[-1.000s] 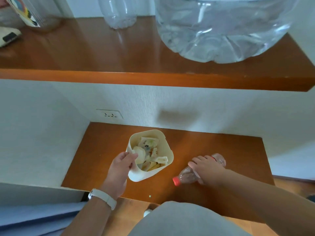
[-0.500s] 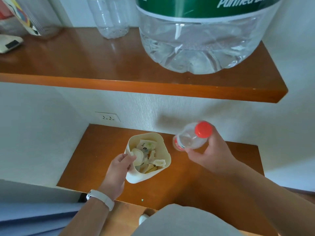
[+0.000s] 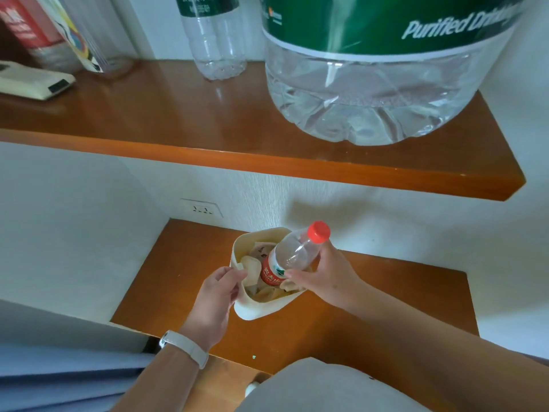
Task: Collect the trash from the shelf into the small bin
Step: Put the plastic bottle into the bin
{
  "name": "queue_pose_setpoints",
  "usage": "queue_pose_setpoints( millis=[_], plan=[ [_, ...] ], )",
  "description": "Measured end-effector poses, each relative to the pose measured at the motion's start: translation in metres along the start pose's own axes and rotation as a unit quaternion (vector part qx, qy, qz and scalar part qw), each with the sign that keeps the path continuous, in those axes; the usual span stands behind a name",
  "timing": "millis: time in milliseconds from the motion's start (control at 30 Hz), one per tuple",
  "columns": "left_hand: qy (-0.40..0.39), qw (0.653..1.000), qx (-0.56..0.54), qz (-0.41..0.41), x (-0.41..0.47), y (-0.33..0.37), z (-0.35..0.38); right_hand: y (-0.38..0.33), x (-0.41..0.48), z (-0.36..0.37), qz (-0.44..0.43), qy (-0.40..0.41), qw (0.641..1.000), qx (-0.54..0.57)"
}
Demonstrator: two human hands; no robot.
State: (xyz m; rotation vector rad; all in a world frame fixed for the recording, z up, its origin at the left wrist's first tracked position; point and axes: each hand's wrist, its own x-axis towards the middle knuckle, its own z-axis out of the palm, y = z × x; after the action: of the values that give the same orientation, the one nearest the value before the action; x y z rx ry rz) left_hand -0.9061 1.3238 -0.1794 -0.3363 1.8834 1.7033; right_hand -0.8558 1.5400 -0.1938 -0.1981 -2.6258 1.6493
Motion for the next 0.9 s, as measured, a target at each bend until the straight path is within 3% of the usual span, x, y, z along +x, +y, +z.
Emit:
queue_pose_setpoints(
  millis=[133,367,667,900],
  plan=[
    [0.009,1.0,0.005,-0.003,0.001,0.004,-0.002,0.006,0.005,0.0,0.016,-0.018,0.998,0.06],
    [0.016,1.0,0.023,-0.006,0.002,0.009,0.003,0.012,-0.001,-0.017,0.057,0.102,0.987,0.11],
    [-0.018,0.996,0.087,-0.006,0.004,0.004,0.021,0.013,-0.01,-0.008,0.079,0.074,0.989,0.101],
    [-0.032,0.999,-0.001,-0.044,0.003,-0.009,0.027,0.018,-0.012,-0.021,0.082,0.06,0.993,0.052]
  ],
)
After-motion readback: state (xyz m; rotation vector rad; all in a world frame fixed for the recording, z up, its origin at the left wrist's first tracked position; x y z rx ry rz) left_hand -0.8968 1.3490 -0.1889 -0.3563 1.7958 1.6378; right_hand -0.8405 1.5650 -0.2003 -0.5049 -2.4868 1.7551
